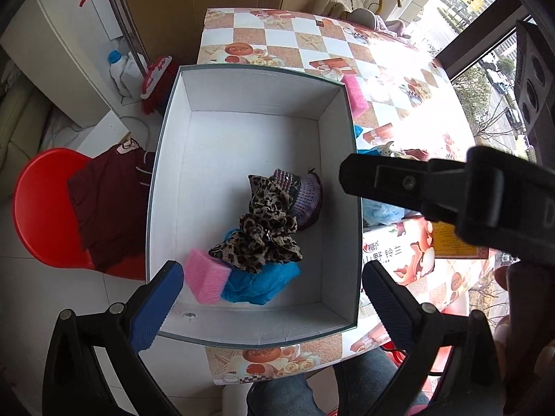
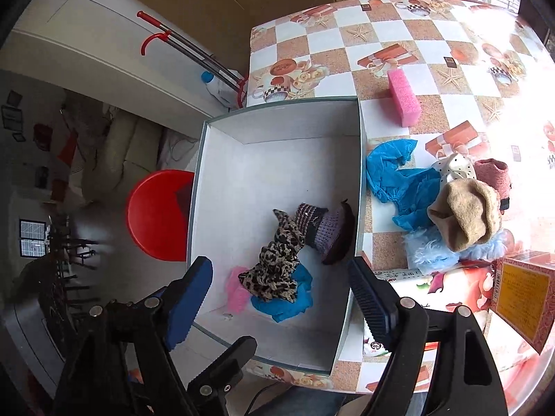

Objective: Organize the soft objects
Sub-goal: 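Open both tools to drop the sponge and scrunchie into the box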

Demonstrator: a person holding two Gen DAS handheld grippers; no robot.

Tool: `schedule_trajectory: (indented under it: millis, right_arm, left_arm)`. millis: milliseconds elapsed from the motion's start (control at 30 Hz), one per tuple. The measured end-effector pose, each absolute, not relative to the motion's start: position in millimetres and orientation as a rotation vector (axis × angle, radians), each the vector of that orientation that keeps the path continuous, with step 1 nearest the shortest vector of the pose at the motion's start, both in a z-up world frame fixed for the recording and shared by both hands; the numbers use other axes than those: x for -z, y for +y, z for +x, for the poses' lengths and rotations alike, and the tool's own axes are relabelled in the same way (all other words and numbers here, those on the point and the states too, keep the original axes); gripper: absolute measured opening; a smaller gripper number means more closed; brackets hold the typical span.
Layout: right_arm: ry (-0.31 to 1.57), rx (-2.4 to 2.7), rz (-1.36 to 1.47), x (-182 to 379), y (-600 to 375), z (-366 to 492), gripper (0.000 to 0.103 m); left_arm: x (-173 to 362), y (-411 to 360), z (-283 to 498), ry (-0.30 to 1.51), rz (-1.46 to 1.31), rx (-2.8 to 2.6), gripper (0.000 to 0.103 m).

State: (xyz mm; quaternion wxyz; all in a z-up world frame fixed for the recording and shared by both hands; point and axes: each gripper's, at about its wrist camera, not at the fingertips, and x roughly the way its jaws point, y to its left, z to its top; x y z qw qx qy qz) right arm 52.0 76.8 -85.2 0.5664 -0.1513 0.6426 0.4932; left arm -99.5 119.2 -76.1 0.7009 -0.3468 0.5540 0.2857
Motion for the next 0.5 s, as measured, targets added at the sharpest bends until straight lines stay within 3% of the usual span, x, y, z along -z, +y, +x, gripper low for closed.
schedule_trajectory:
  millis: [500]
  right_arm:
    - [1.471,-1.059,-0.18,49.5,39.6,69.4,0.102]
  left_arm:
    - [76.3,109.1,-75.9,1.281,-0.694,-0.515,0.103]
